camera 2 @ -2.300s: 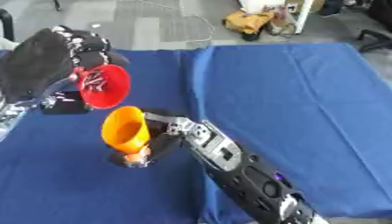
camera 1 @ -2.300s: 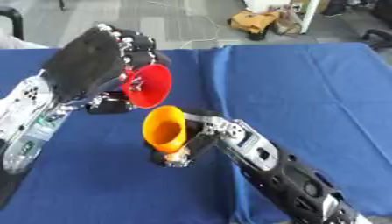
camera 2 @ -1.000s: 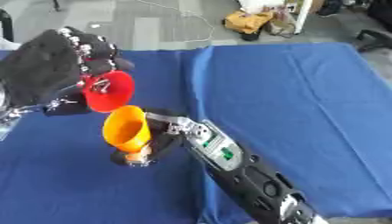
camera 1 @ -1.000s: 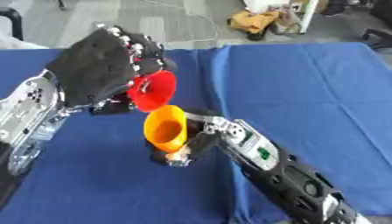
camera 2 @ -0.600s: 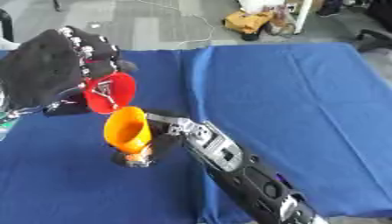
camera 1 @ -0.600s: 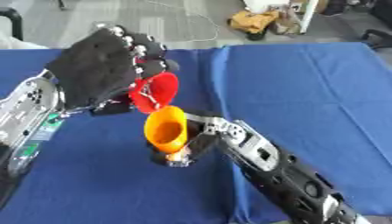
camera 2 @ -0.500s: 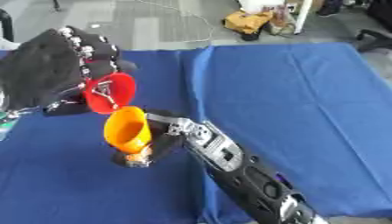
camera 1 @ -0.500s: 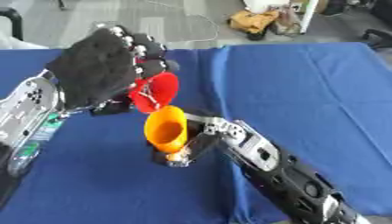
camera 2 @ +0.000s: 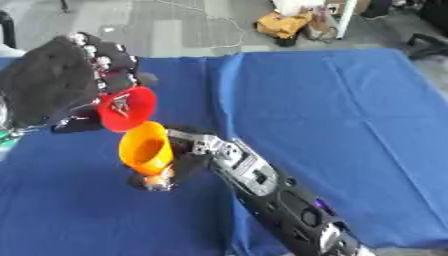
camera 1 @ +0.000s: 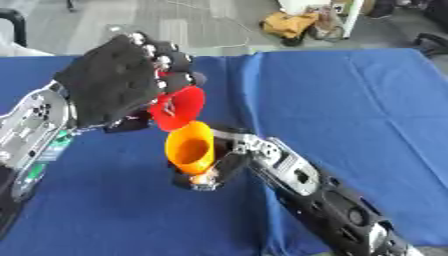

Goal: Pour the contents of one cup into another cup.

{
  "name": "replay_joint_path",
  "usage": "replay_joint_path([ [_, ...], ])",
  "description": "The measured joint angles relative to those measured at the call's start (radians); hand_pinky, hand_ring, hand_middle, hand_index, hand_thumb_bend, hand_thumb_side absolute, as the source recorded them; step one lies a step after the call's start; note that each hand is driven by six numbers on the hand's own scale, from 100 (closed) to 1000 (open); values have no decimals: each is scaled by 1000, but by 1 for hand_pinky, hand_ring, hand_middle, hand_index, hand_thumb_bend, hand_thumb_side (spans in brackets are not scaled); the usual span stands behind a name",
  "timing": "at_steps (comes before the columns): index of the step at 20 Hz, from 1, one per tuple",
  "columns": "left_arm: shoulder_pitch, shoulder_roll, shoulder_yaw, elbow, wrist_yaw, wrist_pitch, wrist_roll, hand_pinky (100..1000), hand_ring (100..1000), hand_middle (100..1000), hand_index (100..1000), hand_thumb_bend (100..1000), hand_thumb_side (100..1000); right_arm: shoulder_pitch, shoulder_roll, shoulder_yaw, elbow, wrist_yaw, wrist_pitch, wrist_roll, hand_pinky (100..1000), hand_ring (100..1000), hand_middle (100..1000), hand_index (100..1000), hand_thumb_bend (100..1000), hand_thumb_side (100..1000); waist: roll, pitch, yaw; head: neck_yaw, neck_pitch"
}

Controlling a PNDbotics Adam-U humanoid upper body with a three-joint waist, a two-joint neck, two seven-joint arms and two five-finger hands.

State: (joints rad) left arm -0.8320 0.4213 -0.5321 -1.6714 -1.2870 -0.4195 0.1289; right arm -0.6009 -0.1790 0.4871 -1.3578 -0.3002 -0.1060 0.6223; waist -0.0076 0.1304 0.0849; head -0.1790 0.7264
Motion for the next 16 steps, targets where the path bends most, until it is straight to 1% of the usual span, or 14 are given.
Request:
replay_joint_path([
  [16,0,0,0,17,-44,-11,12,499,473,437,727,325,100,0,0,-6,0,-1,0,0,474,512,236,404,100,146,0,0,1,-1,0],
])
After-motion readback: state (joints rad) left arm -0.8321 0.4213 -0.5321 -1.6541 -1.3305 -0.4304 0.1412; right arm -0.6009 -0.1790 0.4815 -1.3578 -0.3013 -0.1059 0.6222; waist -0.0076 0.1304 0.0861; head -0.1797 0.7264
